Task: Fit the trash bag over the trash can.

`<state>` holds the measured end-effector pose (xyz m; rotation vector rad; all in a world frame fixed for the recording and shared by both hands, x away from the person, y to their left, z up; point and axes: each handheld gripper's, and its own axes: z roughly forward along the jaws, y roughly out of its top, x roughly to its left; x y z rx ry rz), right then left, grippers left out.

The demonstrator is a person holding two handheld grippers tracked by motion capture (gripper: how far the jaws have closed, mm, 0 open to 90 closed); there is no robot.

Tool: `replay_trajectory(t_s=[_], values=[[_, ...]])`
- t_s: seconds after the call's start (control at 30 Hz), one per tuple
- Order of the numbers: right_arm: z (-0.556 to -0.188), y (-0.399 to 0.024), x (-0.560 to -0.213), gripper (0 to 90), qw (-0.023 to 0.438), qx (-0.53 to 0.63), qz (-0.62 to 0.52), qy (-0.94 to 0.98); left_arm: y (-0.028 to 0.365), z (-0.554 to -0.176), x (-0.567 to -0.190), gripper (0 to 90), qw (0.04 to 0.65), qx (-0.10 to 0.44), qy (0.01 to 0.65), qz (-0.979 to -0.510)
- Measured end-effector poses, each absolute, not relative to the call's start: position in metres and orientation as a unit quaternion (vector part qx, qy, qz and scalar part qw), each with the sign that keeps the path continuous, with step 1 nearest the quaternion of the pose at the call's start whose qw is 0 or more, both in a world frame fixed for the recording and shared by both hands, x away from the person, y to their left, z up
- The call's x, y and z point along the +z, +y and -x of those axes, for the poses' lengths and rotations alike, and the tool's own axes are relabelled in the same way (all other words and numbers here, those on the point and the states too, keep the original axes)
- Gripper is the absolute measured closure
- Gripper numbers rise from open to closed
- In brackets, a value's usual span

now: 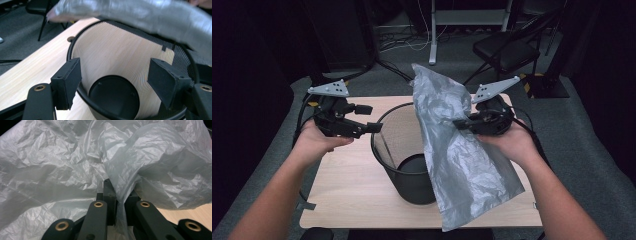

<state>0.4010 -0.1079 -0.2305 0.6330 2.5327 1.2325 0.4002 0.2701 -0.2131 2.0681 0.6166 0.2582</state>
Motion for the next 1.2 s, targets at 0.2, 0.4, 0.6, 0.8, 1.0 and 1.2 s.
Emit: replay_trajectory(t_s=[0.2,0.4,0.6,0.8,1.0,1.2], values=[[-0.4,-0.082,-0.229,84.0,0.124,0.431,-0.191,0.873,0.26,-0.398,-0.206,26.2,0.472,0.104,0.242,-0.842],[-0.402,-0.059,-0.237,84.0,0.133,0.416,-0.173,0.883,0.257,-0.398,-0.21,25.5,0.47,0.095,0.238,-0.845],[-0.407,-0.048,-0.244,84.0,0.13,0.413,-0.168,0.885,0.261,-0.4,-0.208,24.6,0.482,0.09,0.244,-0.837],[-0.408,-0.039,-0.248,84.0,0.126,0.415,-0.164,0.886,0.258,-0.403,-0.212,23.0,0.476,0.099,0.251,-0.837],[-0.408,-0.035,-0.25,84.1,0.122,0.43,-0.153,0.882,0.262,-0.411,-0.232,21.8,0.47,0.084,0.275,-0.834],[-0.409,-0.02,-0.249,84.1,0.121,0.431,-0.144,0.883,0.281,-0.411,-0.24,21.1,0.487,0.079,0.289,-0.821]])
